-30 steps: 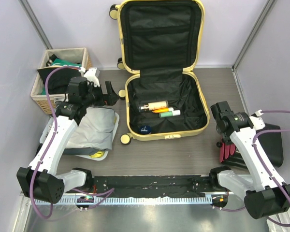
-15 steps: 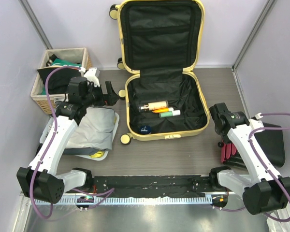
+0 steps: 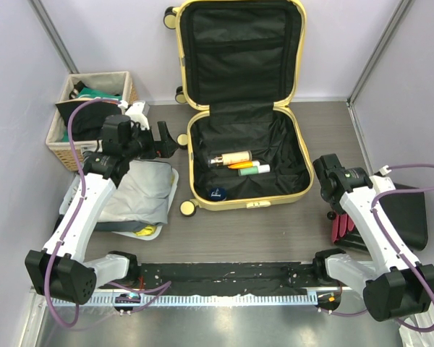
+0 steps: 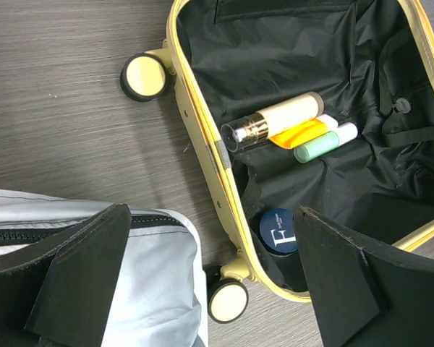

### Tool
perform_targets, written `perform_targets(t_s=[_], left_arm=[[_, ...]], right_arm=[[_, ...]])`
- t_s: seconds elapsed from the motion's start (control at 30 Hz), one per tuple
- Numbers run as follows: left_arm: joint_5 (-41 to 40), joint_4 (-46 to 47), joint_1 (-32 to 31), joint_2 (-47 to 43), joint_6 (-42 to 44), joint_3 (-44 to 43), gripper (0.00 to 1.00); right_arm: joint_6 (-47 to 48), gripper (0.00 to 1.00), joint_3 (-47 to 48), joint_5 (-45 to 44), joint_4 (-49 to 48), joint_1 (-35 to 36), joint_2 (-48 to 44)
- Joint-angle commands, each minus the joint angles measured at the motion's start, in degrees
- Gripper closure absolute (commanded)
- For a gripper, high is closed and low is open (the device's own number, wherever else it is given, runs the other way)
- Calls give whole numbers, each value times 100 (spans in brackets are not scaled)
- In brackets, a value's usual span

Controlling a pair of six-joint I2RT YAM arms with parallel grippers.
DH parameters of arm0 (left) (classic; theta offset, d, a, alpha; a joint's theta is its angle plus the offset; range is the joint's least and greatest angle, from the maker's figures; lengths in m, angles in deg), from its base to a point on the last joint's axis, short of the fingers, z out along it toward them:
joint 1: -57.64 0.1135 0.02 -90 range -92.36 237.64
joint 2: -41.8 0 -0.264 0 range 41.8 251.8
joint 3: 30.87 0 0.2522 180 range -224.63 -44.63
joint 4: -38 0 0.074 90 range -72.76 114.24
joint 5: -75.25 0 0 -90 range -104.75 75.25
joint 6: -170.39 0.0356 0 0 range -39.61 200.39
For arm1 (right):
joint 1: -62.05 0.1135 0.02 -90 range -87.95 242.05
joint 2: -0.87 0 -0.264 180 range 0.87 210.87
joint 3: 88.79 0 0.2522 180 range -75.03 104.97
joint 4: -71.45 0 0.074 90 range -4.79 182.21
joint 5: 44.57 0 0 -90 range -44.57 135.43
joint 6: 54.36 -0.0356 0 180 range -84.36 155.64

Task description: Open, take out, and arrange the luggage

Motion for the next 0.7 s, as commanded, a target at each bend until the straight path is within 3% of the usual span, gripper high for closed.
perform_targets(t_s=[0.0, 0.2, 0.47, 0.67], left_arm=[[94, 180, 10, -146, 25, -129, 0], [120, 189, 10, -119, 16, -120, 0], [103, 189, 10, -110, 16, -111, 0], [94, 189, 10, -110, 34, -120, 0]], right_arm=[[747, 99, -118, -131, -271, -1, -7], [1547, 99, -83, -122, -966, 166, 142], [1654, 99, 242, -386, -1354, 957, 626], [1855, 99, 418, -491, -1679, 1107, 1171]])
